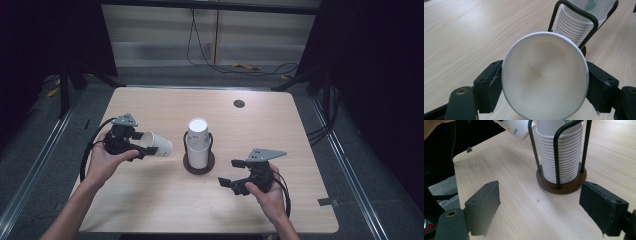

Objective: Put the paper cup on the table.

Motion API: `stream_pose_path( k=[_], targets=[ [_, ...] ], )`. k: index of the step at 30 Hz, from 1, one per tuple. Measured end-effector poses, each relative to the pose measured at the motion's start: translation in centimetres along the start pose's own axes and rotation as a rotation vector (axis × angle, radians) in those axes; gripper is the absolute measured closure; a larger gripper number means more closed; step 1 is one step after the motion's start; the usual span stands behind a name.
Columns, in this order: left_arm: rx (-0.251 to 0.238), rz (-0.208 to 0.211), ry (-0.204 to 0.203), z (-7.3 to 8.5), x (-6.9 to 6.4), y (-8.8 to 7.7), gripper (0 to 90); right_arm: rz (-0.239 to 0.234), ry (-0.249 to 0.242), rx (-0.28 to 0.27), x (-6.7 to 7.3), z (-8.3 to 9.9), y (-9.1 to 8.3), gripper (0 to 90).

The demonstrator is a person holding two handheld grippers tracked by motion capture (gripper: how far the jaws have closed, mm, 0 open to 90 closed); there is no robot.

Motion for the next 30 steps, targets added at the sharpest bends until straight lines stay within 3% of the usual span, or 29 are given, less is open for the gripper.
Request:
stream_pose_path(
  k=[5,30],
  targets=[
    [0.025,0.004,-0.009,-0.2,0.6,0.4,24.3,0.003,0.004,-0.001,-0.2,-0.1,0.1,16.4],
    [0.189,-0.073,0.022,-1.4,1.6,2.2,24.1,0.003,0.012,-0.002,-0.4,0.7,-0.5,16.3]
  ],
)
Point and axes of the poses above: each handheld gripper's, and its own axes: y roughly forward along the jaws, z roughly out of its underside, x roughly to its left, the point moved 3 cm from there along y, roughly forward along the jaws, and after that the axes turned 3 degrees about x, right-handed, at the moved point
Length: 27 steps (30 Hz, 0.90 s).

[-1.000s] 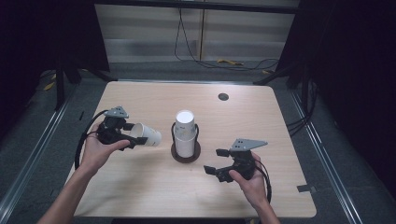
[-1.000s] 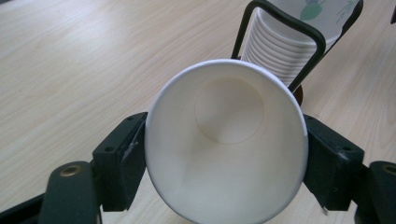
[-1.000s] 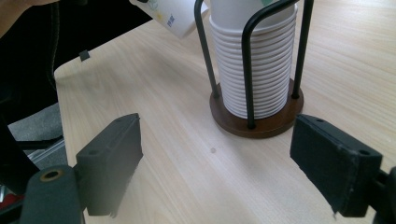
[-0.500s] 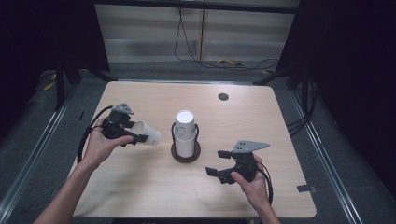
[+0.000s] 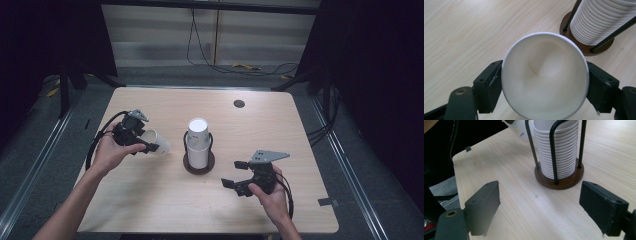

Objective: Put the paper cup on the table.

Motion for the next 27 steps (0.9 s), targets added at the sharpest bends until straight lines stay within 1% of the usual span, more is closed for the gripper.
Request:
stream_pose_path(
  k=[3,5,6,7,8,9,10,11,12,15,16,17,19,22,24,25,27],
  targets=[
    [0.004,0.004,-0.004,0.0,0.0,0.0,24.0,-0.003,0.000,-0.001,0.1,-0.1,0.0,16.3],
    [0.020,0.014,0.027,0.0,-0.1,0.2,23.9,-0.003,-0.003,-0.001,0.2,-0.1,0.0,16.3],
    [0.020,0.014,0.027,0.0,-0.1,0.2,23.9,-0.003,-0.003,-0.001,0.2,-0.1,0.0,16.3],
    [0.043,-0.006,0.031,0.0,-0.1,0.5,23.9,-0.002,-0.002,0.003,0.2,-0.1,0.1,16.3],
    [0.043,-0.006,0.031,0.0,-0.1,0.5,23.9,-0.002,-0.004,0.004,0.1,0.0,0.1,16.3],
    [0.060,-0.008,0.037,-0.1,-0.1,0.8,23.8,-0.002,0.000,0.005,0.1,0.0,0.2,16.3],
    [0.062,-0.005,0.030,-0.2,-0.1,0.9,23.7,-0.002,-0.001,0.004,0.1,0.0,0.2,16.3],
    [0.064,-0.011,0.027,-0.2,0.0,0.9,23.6,-0.002,0.000,0.007,0.1,0.0,0.2,16.3],
    [0.072,-0.025,0.035,-0.2,0.1,0.9,23.3,0.000,-0.002,0.009,0.2,0.0,0.2,16.4],
    [0.073,-0.007,0.017,-0.2,0.2,1.1,23.1,0.001,-0.004,0.016,0.2,0.1,0.2,16.4],
    [0.085,-0.012,0.018,-0.3,0.3,1.3,23.1,0.003,-0.001,0.019,0.2,0.1,0.2,16.3],
    [0.085,-0.012,0.018,-0.3,0.3,1.3,23.1,0.003,-0.001,0.019,0.2,0.1,0.2,16.3],
    [0.118,-0.012,0.026,-0.4,0.2,1.7,23.1,0.004,0.000,0.022,0.2,0.1,0.3,16.4],
    [0.124,-0.006,0.031,-0.5,0.0,1.9,23.1,0.005,-0.008,0.028,0.3,0.1,0.4,16.4],
    [0.142,-0.005,0.038,-0.6,0.0,2.3,23.1,0.007,-0.008,0.033,0.2,0.2,0.5,16.4],
    [0.152,-0.024,0.039,-0.7,0.0,2.6,22.9,0.009,-0.010,0.037,0.2,0.2,0.5,16.4],
    [0.155,-0.022,0.035,-0.8,0.1,2.7,22.7,0.010,-0.012,0.039,0.2,0.2,0.5,16.4]
  ],
)
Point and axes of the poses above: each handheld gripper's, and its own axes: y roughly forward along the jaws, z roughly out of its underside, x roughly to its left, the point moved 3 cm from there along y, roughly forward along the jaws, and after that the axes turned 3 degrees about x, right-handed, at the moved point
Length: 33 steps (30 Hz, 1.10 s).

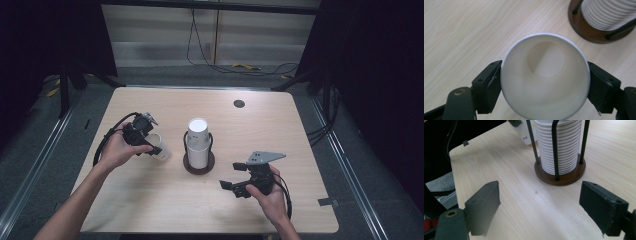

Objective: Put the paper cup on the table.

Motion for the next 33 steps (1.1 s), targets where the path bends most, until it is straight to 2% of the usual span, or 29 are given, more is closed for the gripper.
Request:
stream_pose_path(
  k=[3,16,18,21,25,33],
  targets=[
    [0.007,0.015,0.003,-0.2,0.0,0.2,22.3,0.000,0.007,-0.002,0.0,0.0,-0.1,16.4],
    [0.011,-0.016,0.009,-1.0,-0.4,1.1,20.1,-0.003,0.011,0.000,-0.1,0.1,0.1,16.4],
    [-0.003,-0.019,0.007,-1.2,-0.4,1.2,20.1,-0.003,0.011,0.002,-0.1,0.1,0.1,16.4],
    [-0.002,-0.011,0.013,-1.3,-0.4,1.3,19.9,-0.005,0.009,0.004,-0.1,0.1,0.1,16.4],
    [-0.013,-0.008,-0.001,-1.4,-0.5,1.4,19.9,-0.005,0.009,0.003,0.0,0.1,0.1,16.4],
    [-0.011,-0.005,0.014,-1.4,-0.6,1.4,18.0,-0.004,0.011,0.004,-0.1,0.1,0.1,16.4]
  ],
)
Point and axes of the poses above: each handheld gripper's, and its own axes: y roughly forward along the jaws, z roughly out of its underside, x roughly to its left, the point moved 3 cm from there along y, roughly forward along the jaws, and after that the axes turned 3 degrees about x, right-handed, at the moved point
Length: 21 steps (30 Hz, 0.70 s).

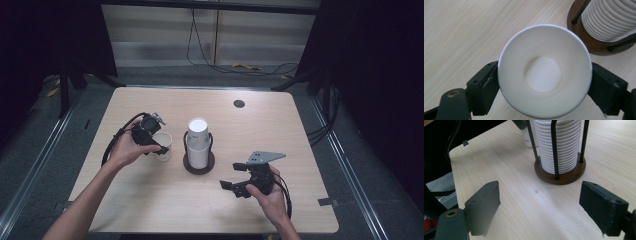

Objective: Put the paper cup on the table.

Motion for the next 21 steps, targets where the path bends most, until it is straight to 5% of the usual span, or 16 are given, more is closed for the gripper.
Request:
stream_pose_path(
  k=[21],
  targets=[
    [-0.087,-0.025,-0.024,0.7,-0.3,-1.0,17.1,0.005,0.003,0.005,-0.2,0.1,0.1,16.4]
  ],
)
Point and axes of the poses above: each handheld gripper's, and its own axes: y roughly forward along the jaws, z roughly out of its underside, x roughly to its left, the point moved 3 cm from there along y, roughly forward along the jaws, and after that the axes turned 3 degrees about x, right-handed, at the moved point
